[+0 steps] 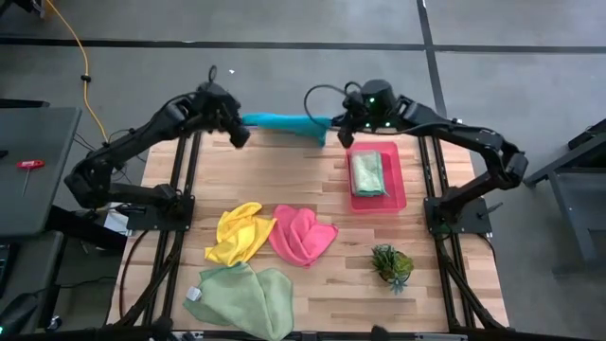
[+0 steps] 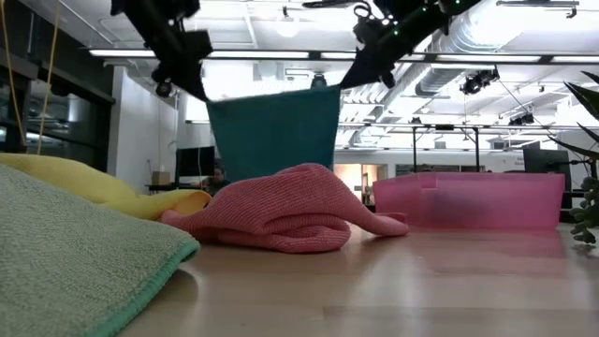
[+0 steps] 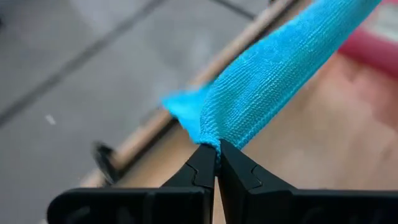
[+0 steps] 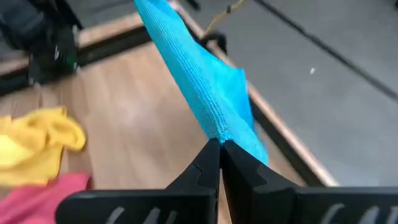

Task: Fold microfiber towels
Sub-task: Fold the blue microfiber cloth

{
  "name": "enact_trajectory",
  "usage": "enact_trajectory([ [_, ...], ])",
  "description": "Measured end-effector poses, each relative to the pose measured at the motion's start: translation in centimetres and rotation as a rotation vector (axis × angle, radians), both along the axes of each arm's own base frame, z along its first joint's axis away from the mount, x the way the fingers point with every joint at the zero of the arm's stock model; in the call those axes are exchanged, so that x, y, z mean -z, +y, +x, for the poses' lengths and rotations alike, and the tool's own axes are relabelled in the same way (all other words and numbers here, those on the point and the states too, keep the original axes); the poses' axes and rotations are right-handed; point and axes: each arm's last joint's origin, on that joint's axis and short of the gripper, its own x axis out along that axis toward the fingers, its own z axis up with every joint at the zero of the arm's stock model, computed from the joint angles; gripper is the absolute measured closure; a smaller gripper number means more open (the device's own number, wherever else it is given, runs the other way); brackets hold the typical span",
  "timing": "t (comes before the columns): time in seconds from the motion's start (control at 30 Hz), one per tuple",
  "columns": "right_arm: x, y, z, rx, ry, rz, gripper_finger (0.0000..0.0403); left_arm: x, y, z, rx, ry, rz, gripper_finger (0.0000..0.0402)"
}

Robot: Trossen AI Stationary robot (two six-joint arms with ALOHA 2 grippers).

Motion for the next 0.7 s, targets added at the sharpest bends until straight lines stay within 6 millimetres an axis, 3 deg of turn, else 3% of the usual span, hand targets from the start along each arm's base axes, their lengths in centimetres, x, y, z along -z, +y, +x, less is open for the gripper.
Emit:
enact_trajectory([
  [0.33, 4.1, 4.3, 3.8, -0.159, 0.183, 0.134, 0.0403, 7.9, -5.7, 1.3, 0.013, 0.135, -0.362, 0.0401],
  [0.5, 5.8, 7.8, 4.9, -0.234, 0.299, 0.209, 0.0403, 9.5, -9.1, 1.5, 0.004, 0.126, -0.437, 0.0401],
  [0.7, 9.4, 11.8, 6.2, -0.328, 0.519, 0.269, 0.0403, 9.5, -12.4, 1.6, 0.001, 0.047, -0.505, 0.0401],
])
